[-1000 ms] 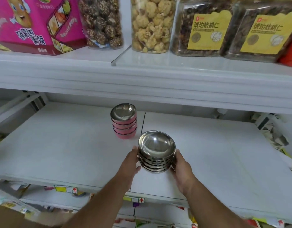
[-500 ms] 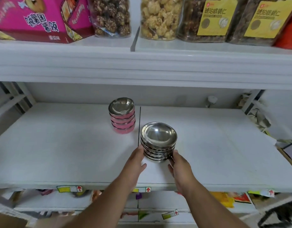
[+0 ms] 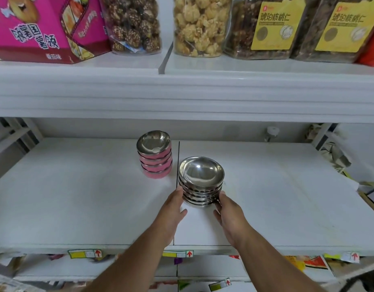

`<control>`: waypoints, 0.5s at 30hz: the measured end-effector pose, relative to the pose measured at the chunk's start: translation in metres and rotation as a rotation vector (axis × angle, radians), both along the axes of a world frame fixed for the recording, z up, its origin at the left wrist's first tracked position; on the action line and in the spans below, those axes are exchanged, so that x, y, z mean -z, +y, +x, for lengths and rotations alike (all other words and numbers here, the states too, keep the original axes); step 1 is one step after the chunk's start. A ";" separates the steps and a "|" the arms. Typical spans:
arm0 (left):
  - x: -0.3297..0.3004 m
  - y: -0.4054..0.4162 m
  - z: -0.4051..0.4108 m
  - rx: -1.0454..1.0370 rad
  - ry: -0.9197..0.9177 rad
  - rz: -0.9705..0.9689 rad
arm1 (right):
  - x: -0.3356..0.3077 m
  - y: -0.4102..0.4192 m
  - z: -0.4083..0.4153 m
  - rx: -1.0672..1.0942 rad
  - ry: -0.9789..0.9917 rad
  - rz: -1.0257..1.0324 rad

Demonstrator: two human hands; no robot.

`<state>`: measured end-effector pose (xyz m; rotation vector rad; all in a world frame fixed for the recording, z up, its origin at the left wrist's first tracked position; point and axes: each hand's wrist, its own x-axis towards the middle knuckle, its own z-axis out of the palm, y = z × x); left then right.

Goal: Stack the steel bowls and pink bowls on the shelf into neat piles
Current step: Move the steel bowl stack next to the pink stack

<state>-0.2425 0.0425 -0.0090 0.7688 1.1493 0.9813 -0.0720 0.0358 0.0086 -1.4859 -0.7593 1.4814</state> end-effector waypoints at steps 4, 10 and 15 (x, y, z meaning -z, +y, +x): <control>0.000 0.010 0.002 -0.015 -0.005 0.007 | 0.000 0.013 0.002 -0.002 0.007 -0.007; -0.001 0.032 0.006 -0.018 0.030 0.011 | -0.004 0.033 0.005 -0.012 0.018 -0.007; -0.002 0.049 0.010 -0.021 0.033 0.043 | -0.006 0.053 0.009 -0.028 0.016 -0.020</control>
